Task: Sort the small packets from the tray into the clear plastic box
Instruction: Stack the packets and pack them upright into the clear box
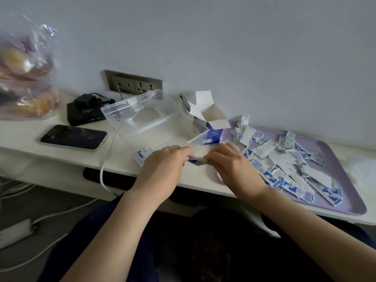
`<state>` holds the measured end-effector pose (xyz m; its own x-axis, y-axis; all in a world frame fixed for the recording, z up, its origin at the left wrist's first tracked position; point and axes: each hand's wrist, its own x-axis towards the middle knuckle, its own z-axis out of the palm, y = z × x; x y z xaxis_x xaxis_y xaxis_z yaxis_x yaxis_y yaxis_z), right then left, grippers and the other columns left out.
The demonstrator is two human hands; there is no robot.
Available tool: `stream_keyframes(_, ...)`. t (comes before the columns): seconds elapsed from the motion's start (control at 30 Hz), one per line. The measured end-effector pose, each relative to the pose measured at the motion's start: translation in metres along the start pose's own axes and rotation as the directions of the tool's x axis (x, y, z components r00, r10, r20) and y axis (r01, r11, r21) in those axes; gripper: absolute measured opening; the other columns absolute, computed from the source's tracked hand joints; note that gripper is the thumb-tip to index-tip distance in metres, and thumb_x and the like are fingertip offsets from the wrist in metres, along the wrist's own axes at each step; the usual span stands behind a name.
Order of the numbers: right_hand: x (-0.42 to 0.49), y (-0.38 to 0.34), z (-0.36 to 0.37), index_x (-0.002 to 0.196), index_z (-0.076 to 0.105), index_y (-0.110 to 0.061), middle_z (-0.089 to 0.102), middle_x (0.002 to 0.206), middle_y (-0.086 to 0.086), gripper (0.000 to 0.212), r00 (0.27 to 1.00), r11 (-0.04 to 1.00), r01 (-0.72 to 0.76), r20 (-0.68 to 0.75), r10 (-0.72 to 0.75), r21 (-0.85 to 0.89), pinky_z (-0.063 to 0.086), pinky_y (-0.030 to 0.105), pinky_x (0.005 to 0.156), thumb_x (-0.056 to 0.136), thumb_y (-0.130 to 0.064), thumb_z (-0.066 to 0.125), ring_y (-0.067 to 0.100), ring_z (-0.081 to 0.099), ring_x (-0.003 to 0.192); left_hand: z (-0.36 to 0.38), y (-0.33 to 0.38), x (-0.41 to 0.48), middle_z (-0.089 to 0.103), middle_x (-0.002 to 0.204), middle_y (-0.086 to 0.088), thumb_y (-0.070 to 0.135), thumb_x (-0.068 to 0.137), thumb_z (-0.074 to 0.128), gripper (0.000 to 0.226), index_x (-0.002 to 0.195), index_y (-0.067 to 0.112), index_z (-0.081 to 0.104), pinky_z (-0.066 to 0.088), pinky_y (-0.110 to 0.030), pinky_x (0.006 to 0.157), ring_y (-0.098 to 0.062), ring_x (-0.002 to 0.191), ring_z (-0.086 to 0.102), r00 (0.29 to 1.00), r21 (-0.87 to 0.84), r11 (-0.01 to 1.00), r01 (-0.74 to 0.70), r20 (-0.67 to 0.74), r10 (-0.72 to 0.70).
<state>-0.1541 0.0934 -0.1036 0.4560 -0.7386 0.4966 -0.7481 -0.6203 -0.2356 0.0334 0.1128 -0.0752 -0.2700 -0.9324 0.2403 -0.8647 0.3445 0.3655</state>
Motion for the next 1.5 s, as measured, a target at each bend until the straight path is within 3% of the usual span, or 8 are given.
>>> stream_keyframes(0.23,0.041,-0.048,-0.003,0.096,0.072,-0.015,0.065,0.078,0.001,0.033,0.998,0.998,0.06,-0.015,-0.06,0.0,0.046,0.032,0.059,0.092,-0.034,0.045,0.021,0.057,0.07,-0.014,-0.034,-0.004,0.06,0.071,0.004,-0.008,0.078,0.057,0.026,0.085,0.017,0.059,0.036,-0.033,0.064,-0.024,0.068,0.055,0.983,0.073,0.996,-0.051,-0.172,0.063)
stream_keyframes(0.43,0.082,-0.059,0.01,0.081,0.067,-0.001,0.061,0.068,0.012,0.033,0.99,0.988,-0.061,0.138,0.041,0.144,0.047,0.042,0.06,0.089,-0.028,0.05,0.027,0.054,0.062,-0.034,-0.054,-0.006,0.053,0.074,0.003,0.013,0.091,0.058,0.004,0.092,0.009,0.059,0.03,-0.031,0.065,-0.022,0.067,0.045,0.929,-0.034,0.999,0.041,-0.366,-0.05)
stream_keyframes(0.57,0.114,-0.052,0.021,0.074,0.063,-0.001,0.055,0.063,0.017,0.025,0.96,0.977,-0.203,0.208,0.187,0.059,0.042,0.038,0.058,0.09,-0.017,0.053,0.025,0.039,0.058,-0.03,-0.075,-0.002,0.053,0.114,0.0,0.03,0.094,0.052,0.025,0.115,0.016,0.049,0.035,-0.033,0.087,-0.02,0.105,0.048,0.957,0.019,0.967,0.253,-0.149,-0.248)
stream_keyframes(0.8,0.152,-0.032,0.05,0.047,0.043,-0.016,0.037,0.05,0.001,0.041,0.761,0.891,-0.423,0.468,0.449,-0.168,0.027,0.023,0.044,0.085,-0.014,0.059,0.017,0.032,0.05,-0.025,-0.083,-0.003,0.044,0.12,-0.002,0.04,0.096,0.045,0.03,0.114,0.017,0.053,0.033,-0.03,0.09,-0.02,0.112,0.041,0.959,0.13,0.953,0.274,0.032,-0.28)
stream_keyframes(0.97,0.156,-0.025,0.083,0.101,0.064,0.0,0.067,0.093,0.011,0.022,0.569,0.854,-0.401,0.641,0.515,-0.331,0.053,0.03,0.077,0.086,-0.016,0.064,0.021,0.061,0.076,-0.025,-0.083,-0.005,0.038,0.129,-0.005,0.049,0.094,0.043,0.045,0.126,0.016,0.045,0.032,-0.033,0.095,-0.022,0.119,0.038,0.937,0.167,0.927,0.335,0.047,-0.347)
stream_keyframes(1.13,0.155,-0.03,0.102,0.115,0.057,0.002,0.063,0.113,0.017,0.027,0.515,0.832,-0.44,0.664,0.542,-0.338,0.053,0.035,0.088,0.091,-0.011,0.058,0.028,0.064,0.1,-0.024,-0.082,-0.004,0.037,0.131,-0.005,0.048,0.096,0.04,0.049,0.131,0.014,0.04,0.031,-0.035,0.097,-0.023,0.121,0.037,0.928,0.164,0.921,0.353,0.067,-0.367)
stream_keyframes(1.37,0.157,-0.037,0.099,0.113,0.059,0.004,0.067,0.105,0.019,0.025,0.409,0.82,-0.507,0.762,0.501,-0.267,0.053,0.024,0.064,0.091,-0.008,0.056,0.02,0.063,0.075,-0.021,-0.081,-0.002,0.036,0.13,-0.007,0.043,0.097,0.042,0.042,0.128,0.015,0.042,0.03,-0.033,0.095,-0.024,0.12,0.037,0.931,0.126,0.928,0.351,0.058,-0.361)
stream_keyframes(1.5,0.156,-0.039,0.101,0.106,0.06,0.002,0.067,0.098,0.015,0.024,0.465,0.822,-0.511,0.724,0.509,-0.251,0.055,0.027,0.065,0.091,-0.017,0.058,0.022,0.066,0.076,-0.021,-0.078,0.0,0.035,0.129,-0.009,0.035,0.097,0.044,0.039,0.129,0.015,0.041,0.03,-0.032,0.095,-0.025,0.117,0.038,0.929,0.102,0.928,0.358,0.06,-0.365)
